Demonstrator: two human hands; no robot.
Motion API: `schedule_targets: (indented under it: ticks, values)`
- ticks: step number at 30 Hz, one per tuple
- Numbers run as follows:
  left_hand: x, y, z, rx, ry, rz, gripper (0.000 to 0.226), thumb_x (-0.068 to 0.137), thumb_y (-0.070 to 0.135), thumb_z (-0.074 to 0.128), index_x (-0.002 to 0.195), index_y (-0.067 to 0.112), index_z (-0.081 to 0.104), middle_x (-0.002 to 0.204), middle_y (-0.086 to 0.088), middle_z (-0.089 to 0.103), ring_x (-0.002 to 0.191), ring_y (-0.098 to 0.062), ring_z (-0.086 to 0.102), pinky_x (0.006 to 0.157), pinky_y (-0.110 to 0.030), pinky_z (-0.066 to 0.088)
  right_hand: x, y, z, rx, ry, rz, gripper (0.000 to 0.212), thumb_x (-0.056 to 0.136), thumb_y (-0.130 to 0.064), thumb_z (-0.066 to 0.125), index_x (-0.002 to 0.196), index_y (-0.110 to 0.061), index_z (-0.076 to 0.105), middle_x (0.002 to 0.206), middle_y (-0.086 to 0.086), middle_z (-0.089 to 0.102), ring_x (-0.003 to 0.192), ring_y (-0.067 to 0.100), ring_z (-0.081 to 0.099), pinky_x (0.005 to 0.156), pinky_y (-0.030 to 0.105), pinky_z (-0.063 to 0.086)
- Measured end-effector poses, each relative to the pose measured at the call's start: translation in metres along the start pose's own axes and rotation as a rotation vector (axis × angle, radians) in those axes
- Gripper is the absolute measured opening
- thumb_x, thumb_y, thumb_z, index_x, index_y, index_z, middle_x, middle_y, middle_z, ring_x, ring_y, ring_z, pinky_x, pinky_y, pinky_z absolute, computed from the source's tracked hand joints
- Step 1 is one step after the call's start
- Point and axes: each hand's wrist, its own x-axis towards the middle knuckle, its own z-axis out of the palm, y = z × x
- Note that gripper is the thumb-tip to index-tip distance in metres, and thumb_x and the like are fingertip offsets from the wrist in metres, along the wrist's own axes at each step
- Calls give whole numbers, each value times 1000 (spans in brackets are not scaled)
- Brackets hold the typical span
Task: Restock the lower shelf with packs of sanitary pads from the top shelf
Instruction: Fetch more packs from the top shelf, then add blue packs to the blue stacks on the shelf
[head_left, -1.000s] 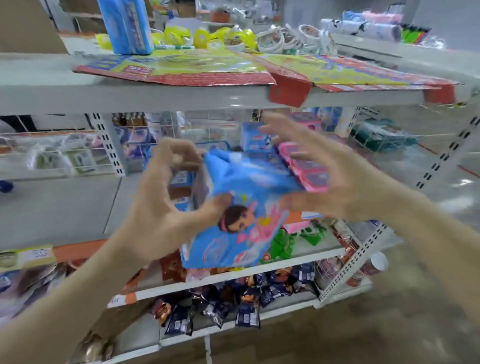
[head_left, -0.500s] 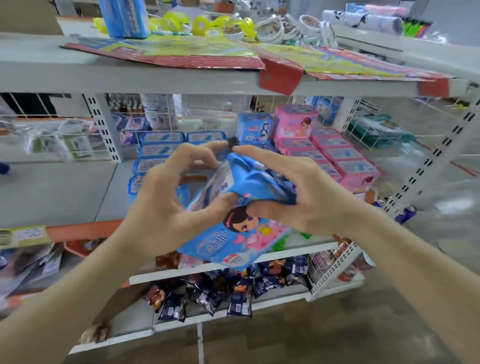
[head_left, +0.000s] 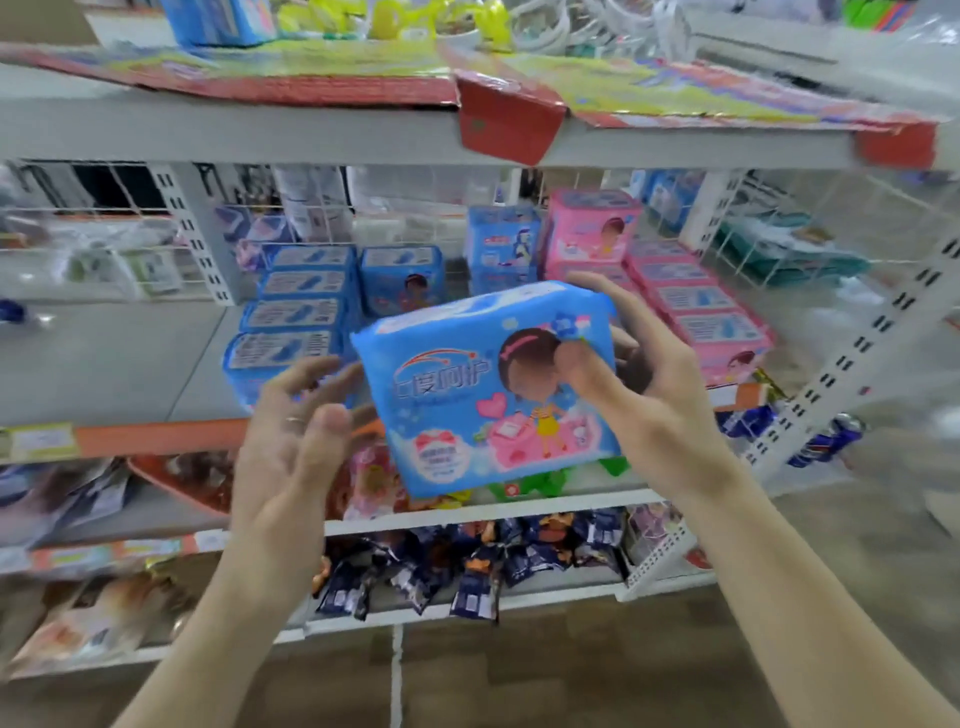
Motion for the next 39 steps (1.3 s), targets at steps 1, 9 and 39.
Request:
schedule_targets:
  ticks: [1, 9, 39]
  values:
    - [-1, 2, 5, 47, -42, 6, 62, 77, 65, 69, 126, 30, 54, 126, -1, 70, 108, -17, 71, 79, -24, 57, -3, 5, -1, 27, 21, 14, 58, 86, -43, 70, 137, -23, 52, 109, 6, 75, 102, 26, 72, 83, 52, 59]
    - [-4, 6, 42, 259, -76, -51, 59, 89, 39, 71, 141, 21, 51, 120, 11, 72, 109, -7, 69, 81, -23, 58, -6, 33, -9, 156, 45, 154, 63, 88, -36, 68, 142, -12, 47, 104, 2, 75, 103, 16, 71, 81, 24, 56]
    - [48, -25, -42, 236, -46, -210, 38, 84, 35, 60, 119, 22, 64, 103, 17, 76, 96, -6, 73, 72, -18, 58, 42, 64, 74, -190, -189, 360, 37, 94, -51, 47, 119, -29, 64, 111, -19, 72, 109, 1, 64, 94, 29, 48]
